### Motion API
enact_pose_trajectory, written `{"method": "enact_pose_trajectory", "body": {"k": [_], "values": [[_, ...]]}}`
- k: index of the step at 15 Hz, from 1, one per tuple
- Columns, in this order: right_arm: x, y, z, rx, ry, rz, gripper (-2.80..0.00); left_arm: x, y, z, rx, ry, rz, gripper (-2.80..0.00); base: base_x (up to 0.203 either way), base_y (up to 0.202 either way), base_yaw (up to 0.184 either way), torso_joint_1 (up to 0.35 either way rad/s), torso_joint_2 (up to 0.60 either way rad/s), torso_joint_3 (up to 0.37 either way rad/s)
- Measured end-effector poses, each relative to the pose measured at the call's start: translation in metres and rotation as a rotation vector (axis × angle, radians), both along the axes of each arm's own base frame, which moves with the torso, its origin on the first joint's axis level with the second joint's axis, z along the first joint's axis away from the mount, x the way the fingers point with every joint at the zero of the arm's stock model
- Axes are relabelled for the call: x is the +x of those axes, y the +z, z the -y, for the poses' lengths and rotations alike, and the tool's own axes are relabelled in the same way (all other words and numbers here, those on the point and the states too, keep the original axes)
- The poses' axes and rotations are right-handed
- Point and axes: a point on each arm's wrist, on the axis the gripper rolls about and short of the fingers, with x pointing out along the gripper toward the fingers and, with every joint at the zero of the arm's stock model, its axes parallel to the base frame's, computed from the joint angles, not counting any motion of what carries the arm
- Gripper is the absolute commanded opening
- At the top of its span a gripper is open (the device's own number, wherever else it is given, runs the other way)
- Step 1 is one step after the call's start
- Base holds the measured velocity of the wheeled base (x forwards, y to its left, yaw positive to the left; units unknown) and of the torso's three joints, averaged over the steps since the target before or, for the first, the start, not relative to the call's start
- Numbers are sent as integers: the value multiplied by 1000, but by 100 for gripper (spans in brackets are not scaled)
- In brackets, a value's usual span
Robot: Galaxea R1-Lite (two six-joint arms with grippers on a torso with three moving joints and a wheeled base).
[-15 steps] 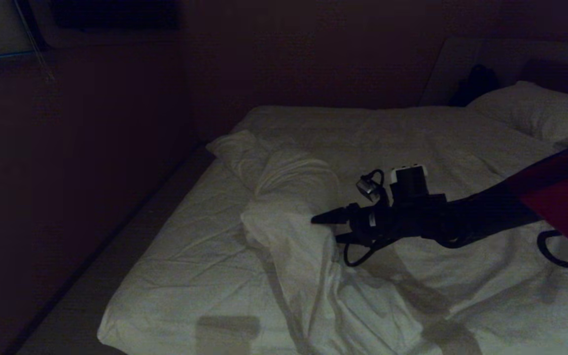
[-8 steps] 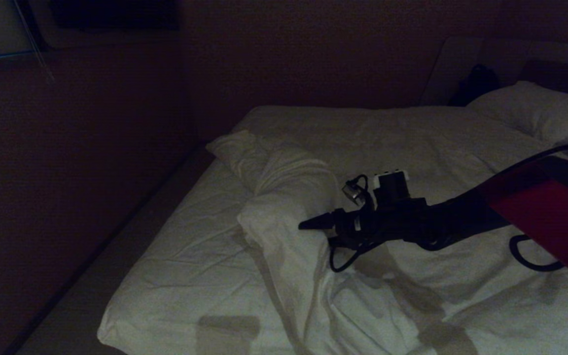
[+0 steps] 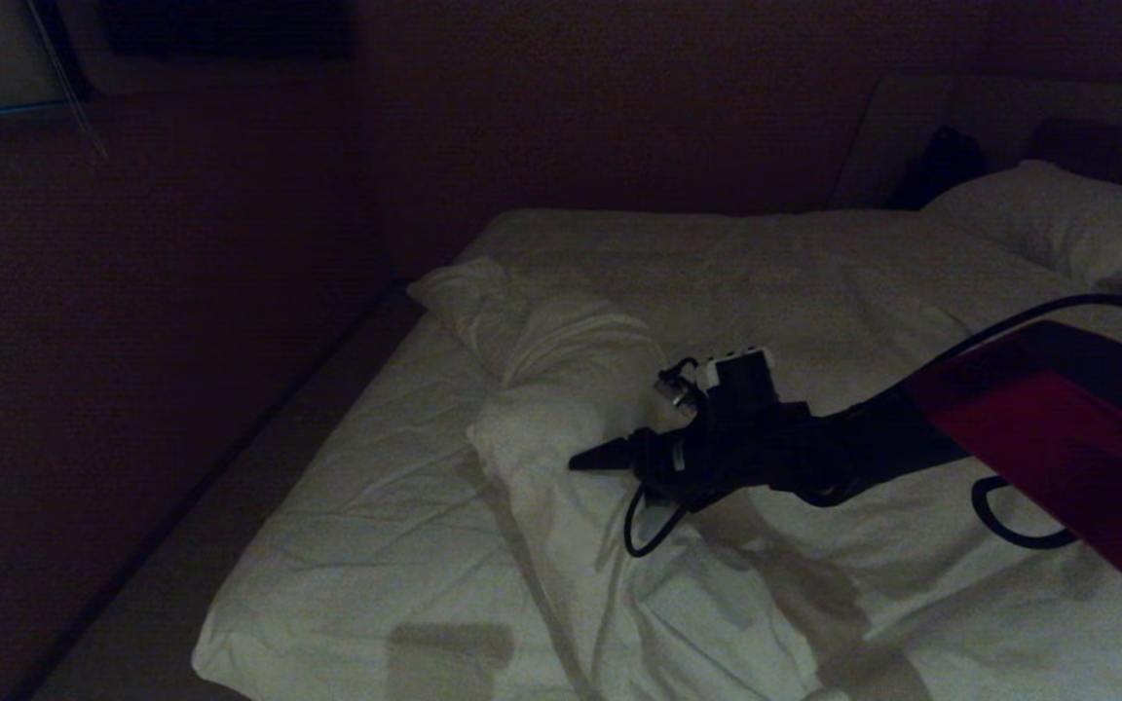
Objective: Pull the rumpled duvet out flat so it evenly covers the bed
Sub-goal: Flatten the corners of the folded blanket
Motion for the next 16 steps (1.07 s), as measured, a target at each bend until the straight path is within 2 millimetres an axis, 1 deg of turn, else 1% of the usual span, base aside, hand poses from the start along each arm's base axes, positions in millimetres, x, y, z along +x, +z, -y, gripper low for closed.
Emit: {"method": "enact_pose_trajectory", "body": {"k": [2,5,6,16], "values": [[-1,-4,-5,-44,-29,16,0,0,0,0,0,0,-1,-280,0,0,0,0,0,0],[-1,-8,-8,-97,-68,37,0,0,0,0,0,0,0,-280,0,0,0,0,0,0],[-1,-9,-8,-106,-79,41,-280,0,0,0,0,0,0,-280,0,0,0,0,0,0],[-1,-9,-9,-120,-91,54,-280,0,0,0,0,0,0,-280,0,0,0,0,0,0]]}}
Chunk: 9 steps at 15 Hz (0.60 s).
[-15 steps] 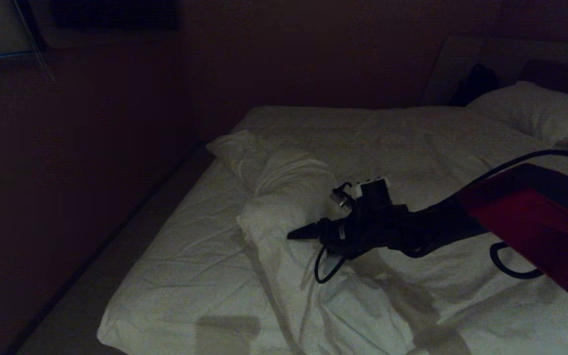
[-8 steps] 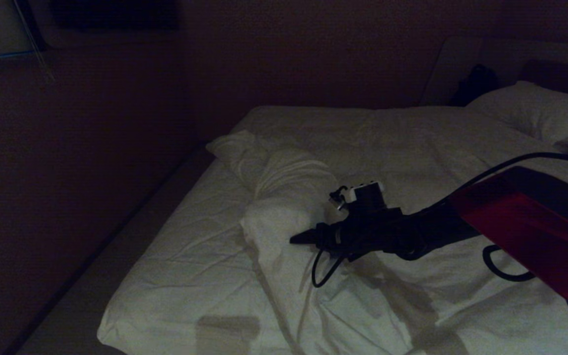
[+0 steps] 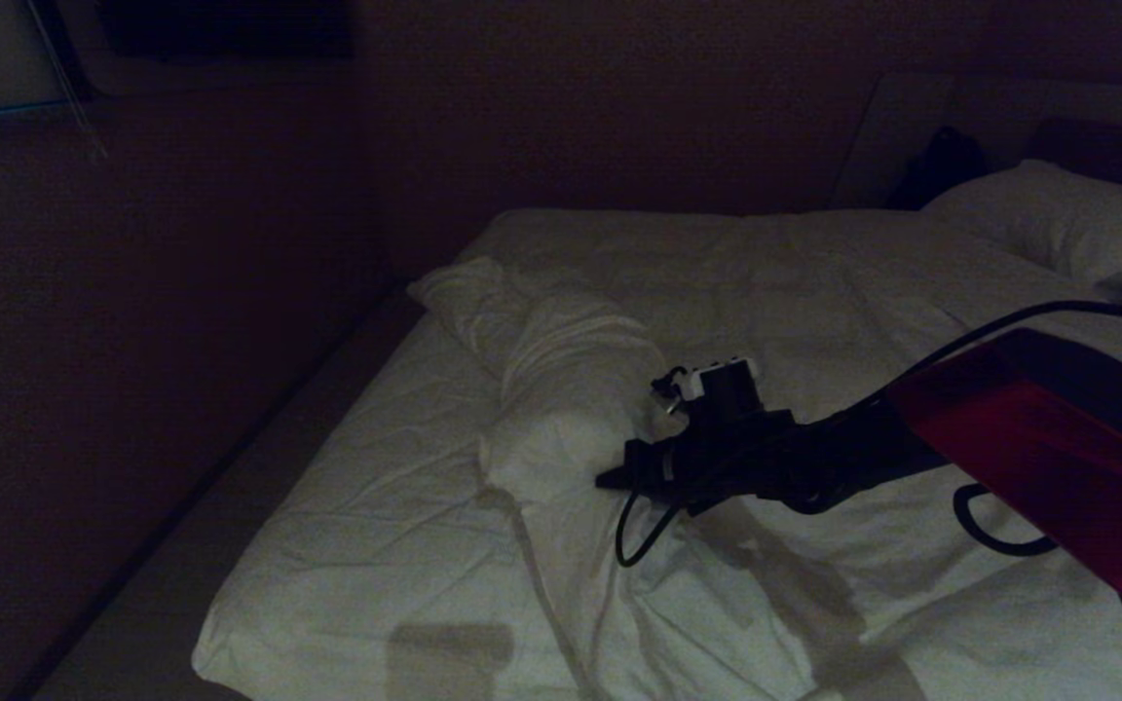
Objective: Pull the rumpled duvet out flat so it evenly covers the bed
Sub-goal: Flatten the corners of the folded blanket
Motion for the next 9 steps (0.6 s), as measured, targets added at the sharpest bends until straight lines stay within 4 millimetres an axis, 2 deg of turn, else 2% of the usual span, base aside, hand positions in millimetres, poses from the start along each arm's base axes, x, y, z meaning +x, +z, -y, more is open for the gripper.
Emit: {"method": "enact_pose_trajectory", "body": {"k": [6,9], "values": [[-3,4,-1,3,7,5,-280,0,0,0,0,0,0,-280,0,0,0,0,0,0],[-11,11,-5,7,23,13,-280,0,0,0,0,0,0,-280,0,0,0,0,0,0]]}}
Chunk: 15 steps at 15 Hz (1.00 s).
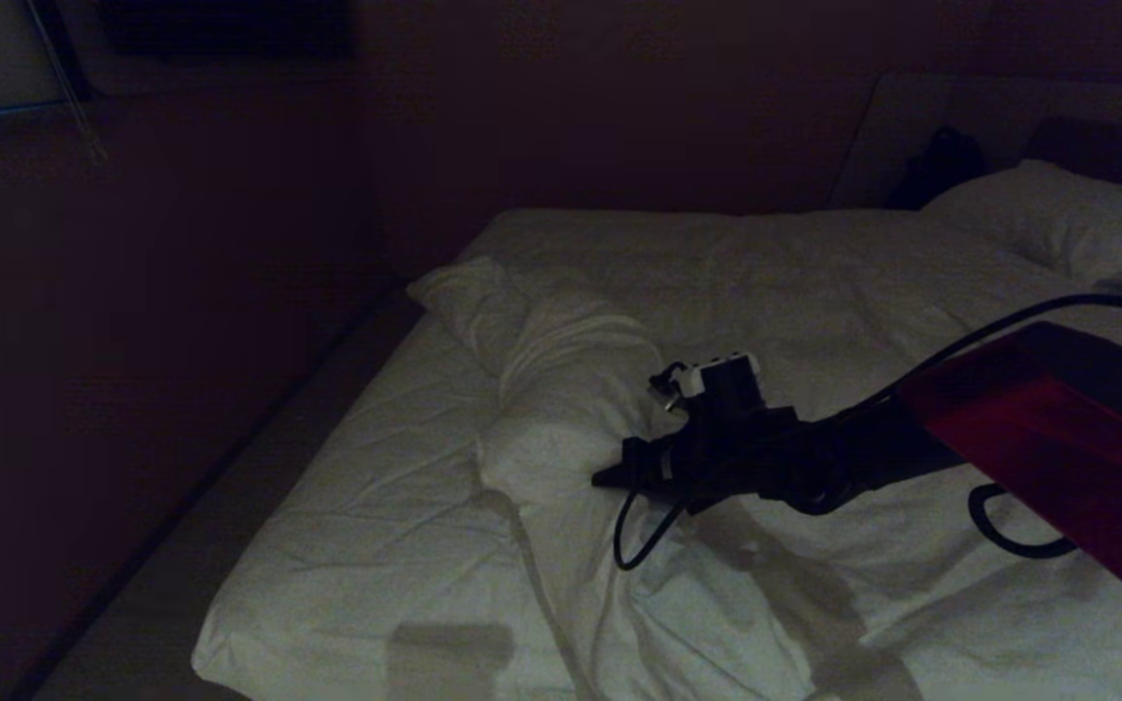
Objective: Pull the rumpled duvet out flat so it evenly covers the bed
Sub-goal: Flatten the corners of the folded blanket
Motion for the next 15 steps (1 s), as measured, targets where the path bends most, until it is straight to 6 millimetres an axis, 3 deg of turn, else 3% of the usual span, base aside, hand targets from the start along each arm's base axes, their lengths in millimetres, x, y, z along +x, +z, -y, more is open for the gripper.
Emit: {"method": "enact_pose_trajectory", "body": {"k": [9,15], "values": [[-46,33,-25,18,114,47,-280,0,0,0,0,0,0,-280,0,0,0,0,0,0],[-75,40,-44,17,193,51,-280,0,0,0,0,0,0,-280,0,0,0,0,0,0]]}}
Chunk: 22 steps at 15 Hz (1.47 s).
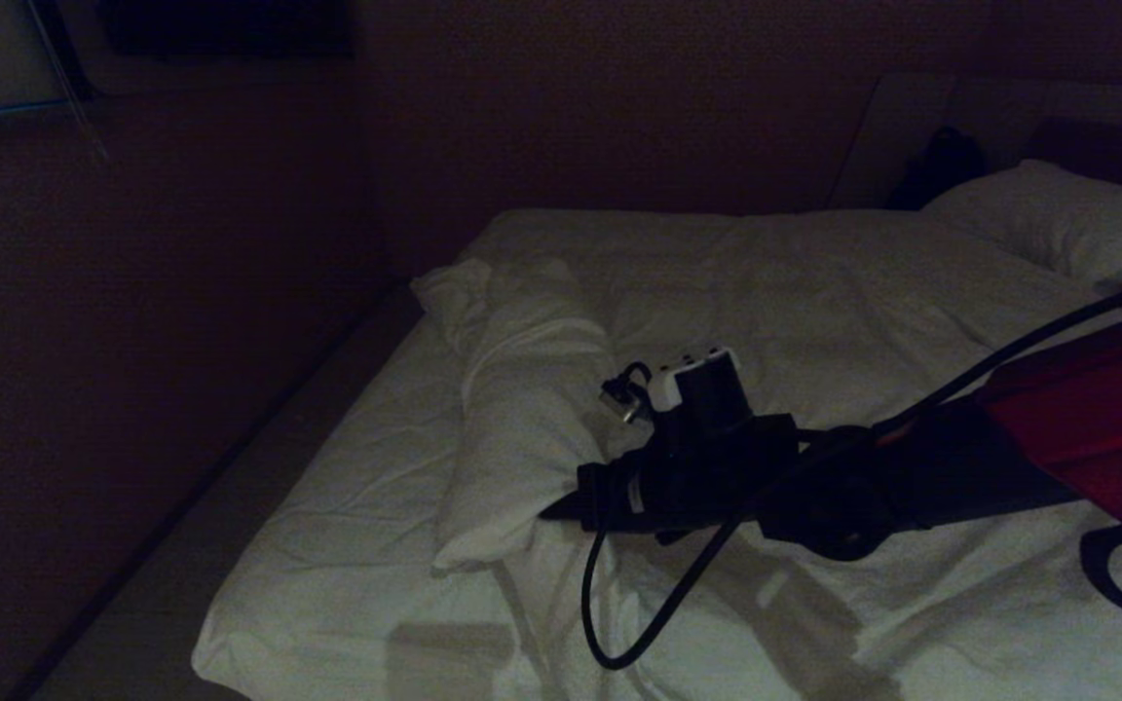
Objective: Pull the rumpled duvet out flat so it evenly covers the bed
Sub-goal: Flatten the corners of the folded blanket
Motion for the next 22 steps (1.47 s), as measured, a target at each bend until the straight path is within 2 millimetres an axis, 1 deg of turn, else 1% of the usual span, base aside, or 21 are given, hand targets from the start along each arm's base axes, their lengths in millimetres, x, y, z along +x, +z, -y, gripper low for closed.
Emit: {"method": "enact_pose_trajectory", "body": {"k": [4,10,15,19,20,22], "values": [[-17,-6,-12,-37,54,26,-280,0,0,0,0,0,0,-280,0,0,0,0,0,0],[-22,-13,-19,-67,70,41,-280,0,0,0,0,0,0,-280,0,0,0,0,0,0],[-27,-23,-31,-114,46,55,-280,0,0,0,0,0,0,-280,0,0,0,0,0,0],[-27,-28,-32,-136,37,63,-280,0,0,0,0,0,0,-280,0,0,0,0,0,0],[-28,-30,-32,-143,41,68,0,0,0,0,0,0,0,-280,0,0,0,0,0,0],[-28,-30,-32,-151,46,78,0,0,0,0,0,0,0,-280,0,0,0,0,0,0]]}}
